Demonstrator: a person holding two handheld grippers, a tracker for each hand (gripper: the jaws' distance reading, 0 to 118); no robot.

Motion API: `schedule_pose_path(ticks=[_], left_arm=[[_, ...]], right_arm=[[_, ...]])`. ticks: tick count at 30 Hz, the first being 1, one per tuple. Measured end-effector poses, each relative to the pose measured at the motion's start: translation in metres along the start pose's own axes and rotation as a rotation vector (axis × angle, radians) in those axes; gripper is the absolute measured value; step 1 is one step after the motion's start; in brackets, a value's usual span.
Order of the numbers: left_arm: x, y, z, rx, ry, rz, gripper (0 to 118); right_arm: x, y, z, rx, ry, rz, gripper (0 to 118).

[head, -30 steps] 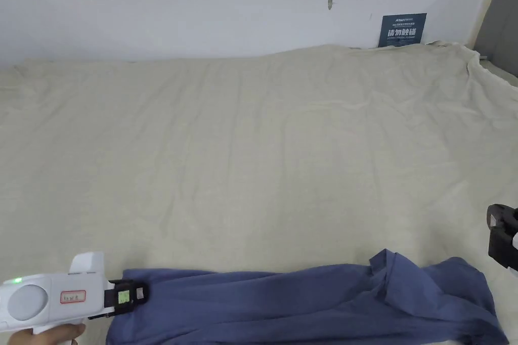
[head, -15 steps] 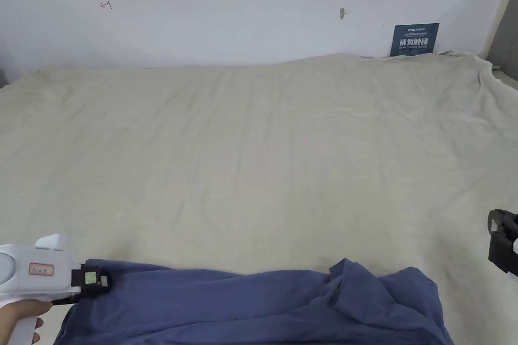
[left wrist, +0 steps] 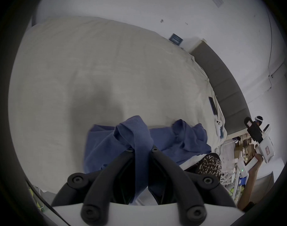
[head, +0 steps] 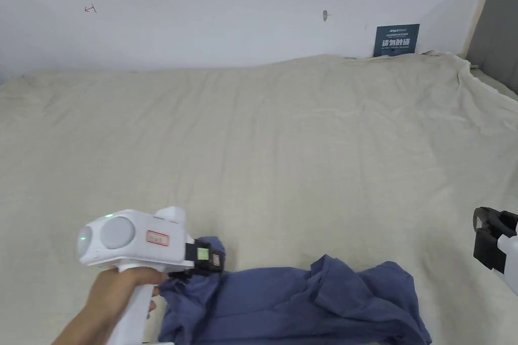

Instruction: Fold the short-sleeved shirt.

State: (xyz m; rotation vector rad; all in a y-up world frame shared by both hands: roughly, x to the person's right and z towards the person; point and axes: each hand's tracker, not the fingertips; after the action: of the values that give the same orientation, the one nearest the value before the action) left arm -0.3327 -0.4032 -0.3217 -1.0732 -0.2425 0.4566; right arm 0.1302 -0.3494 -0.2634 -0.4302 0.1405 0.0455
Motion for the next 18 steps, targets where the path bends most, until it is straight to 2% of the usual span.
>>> schedule_pose_path(ticks=[6,9,14,16,17,18], left_arm=[[0.037,-0.017,-0.078,-0.091,0.020,-0.041,7],[0.041,-0.026,-0.112,-0.120,0.118,-0.071,7],[0.043,-0.032,-0.130,-0.128,0.139,-0.049,10],[0.044,-0.031,-0.125,-0.120,0.142,-0.062,25],[0.047,-0.030,-0.119,-0.120,0.134,-0.068,38],[0.049,-0.029,-0.112,-0.120,0.109,-0.073,62]], right_arm=[[0.007,-0.002,0.002,-0.005,-0.005,0.007,0],[0.010,-0.005,0.003,-0.009,-0.006,-0.001,0],[0.012,-0.008,0.004,-0.018,-0.008,0.003,0],[0.013,-0.009,0.004,-0.020,-0.009,0.001,0],[0.014,-0.009,0.005,-0.019,-0.010,-0.001,0],[0.014,-0.008,0.005,-0.019,-0.011,-0.003,0]])
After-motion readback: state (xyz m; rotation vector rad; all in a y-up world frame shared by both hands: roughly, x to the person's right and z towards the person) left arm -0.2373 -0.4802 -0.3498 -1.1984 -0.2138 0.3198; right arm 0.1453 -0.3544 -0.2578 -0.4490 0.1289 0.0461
